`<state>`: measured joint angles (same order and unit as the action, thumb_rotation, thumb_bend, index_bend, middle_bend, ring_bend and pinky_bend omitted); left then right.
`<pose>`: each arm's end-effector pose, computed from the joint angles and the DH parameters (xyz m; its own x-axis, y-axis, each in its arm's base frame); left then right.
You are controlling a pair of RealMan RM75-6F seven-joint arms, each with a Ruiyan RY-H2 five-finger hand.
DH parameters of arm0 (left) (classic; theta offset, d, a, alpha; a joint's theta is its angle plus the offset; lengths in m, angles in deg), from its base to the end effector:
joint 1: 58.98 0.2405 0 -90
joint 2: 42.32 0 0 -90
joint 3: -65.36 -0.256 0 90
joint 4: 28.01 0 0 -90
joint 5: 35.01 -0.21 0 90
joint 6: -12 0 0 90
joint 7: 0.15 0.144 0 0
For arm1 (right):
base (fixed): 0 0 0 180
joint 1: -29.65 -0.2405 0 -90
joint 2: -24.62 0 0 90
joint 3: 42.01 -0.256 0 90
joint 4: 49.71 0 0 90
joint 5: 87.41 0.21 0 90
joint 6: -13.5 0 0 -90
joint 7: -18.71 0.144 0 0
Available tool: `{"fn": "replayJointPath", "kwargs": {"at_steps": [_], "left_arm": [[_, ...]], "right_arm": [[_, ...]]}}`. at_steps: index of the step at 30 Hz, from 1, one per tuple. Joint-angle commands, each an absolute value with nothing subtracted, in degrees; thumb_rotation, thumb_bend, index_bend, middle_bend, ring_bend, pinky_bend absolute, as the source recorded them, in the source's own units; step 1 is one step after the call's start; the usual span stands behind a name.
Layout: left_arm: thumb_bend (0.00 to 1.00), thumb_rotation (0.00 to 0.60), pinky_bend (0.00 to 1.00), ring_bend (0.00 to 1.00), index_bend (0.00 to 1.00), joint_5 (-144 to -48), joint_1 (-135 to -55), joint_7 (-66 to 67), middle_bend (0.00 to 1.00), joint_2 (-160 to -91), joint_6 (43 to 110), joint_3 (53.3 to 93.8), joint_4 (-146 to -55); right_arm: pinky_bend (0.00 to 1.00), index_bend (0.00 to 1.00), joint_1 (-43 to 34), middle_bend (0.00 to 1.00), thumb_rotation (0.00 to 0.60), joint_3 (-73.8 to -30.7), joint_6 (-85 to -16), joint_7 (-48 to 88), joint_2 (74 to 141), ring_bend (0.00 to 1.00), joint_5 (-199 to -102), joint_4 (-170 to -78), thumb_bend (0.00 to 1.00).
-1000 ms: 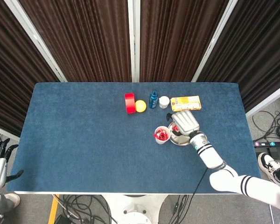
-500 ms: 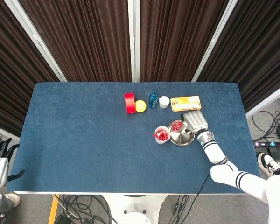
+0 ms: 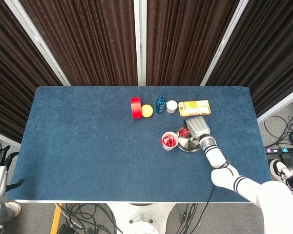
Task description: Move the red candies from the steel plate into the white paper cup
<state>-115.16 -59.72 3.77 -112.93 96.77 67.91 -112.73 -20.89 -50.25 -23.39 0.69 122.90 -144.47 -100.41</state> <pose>-0.3528 0.1555 0.1391 0.4636 0.0514 0.8845 0.8704 0.1602 -0.4655 -0.2143 -0.4233 -0.0383 0.6496 -0.3451 0.6774 -0.7601 -0.2759 0.5884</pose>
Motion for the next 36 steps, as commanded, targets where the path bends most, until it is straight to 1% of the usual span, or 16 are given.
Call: {"fn": "replayJointPath", "kwargs": {"at_steps": [1,5,8,11,14,19,22,24,28,36], "left_arm": [[0.0,0.6,0.13,0.09,0.26,-115.1,-59.7,3.7,0.15,-113.0,96.8,67.9,-112.7],[0.0,0.6,0.13,0.09,0.26,-115.1,-59.6,3.4,0.15,-113.1,96.9,68.0,-112.3],[0.0,0.6,0.13,0.09,0.26,-115.0,-59.5,3.0,0.15,-113.3,96.8,67.9,-112.0],[0.0,0.6,0.13,0.09,0.26,-115.1,-59.4,2.6,0.15,-113.4,97.0,67.9,-111.7],[0.0,0.6,0.13,0.09,0.26,-115.2,-59.3,2.4,0.15,-113.4,97.1,67.9,-111.5],[0.0,0.6,0.13,0.09,0.26,-115.4,-59.5,2.6,0.15,-113.3,97.1,68.0,-111.7],[0.0,0.6,0.13,0.09,0.26,-115.9,-59.7,2.8,0.15,-113.3,97.4,68.1,-112.0],[0.0,0.6,0.13,0.09,0.26,-115.9,-59.7,2.8,0.15,-113.2,97.5,68.2,-112.2],[0.0,0.6,0.13,0.09,0.26,-115.7,-59.3,2.9,0.15,-113.0,97.8,68.0,-112.5],[0.0,0.6,0.13,0.09,0.26,-115.6,-59.0,2.7,0.15,-113.0,97.8,67.9,-112.3]], "right_arm": [[1.0,0.45,-21.5,0.98,0.6,-50.6,-22.5,1.6,124.5,0.94,-145.2,-98.4,0.21],[1.0,0.47,-21.5,0.98,0.6,-50.8,-22.5,2.0,125.3,0.94,-145.9,-97.5,0.23],[1.0,0.52,-21.4,0.98,0.6,-50.8,-22.7,1.6,125.5,0.94,-146.2,-97.2,0.3],[1.0,0.57,-20.9,0.98,0.6,-51.3,-24.1,1.8,124.5,0.94,-146.6,-99.1,0.33],[1.0,0.58,-20.1,0.98,0.6,-52.2,-27.4,2.3,121.1,0.94,-148.0,-104.6,0.33],[1.0,0.59,-18.5,0.98,0.6,-54.4,-33.8,3.5,112.3,0.94,-151.2,-119.9,0.33],[1.0,0.59,-18.1,0.98,0.6,-55.4,-35.3,4.3,109.0,0.94,-152.4,-126.6,0.33],[1.0,0.59,-18.3,0.98,0.6,-55.4,-35.1,4.4,108.3,0.94,-152.7,-128.8,0.33],[1.0,0.59,-19.0,0.98,0.6,-54.6,-33.9,4.2,108.8,0.94,-152.8,-130.2,0.33],[1.0,0.58,-19.4,0.98,0.6,-52.8,-32.3,4.1,110.7,0.94,-152.5,-128.6,0.33]]}}
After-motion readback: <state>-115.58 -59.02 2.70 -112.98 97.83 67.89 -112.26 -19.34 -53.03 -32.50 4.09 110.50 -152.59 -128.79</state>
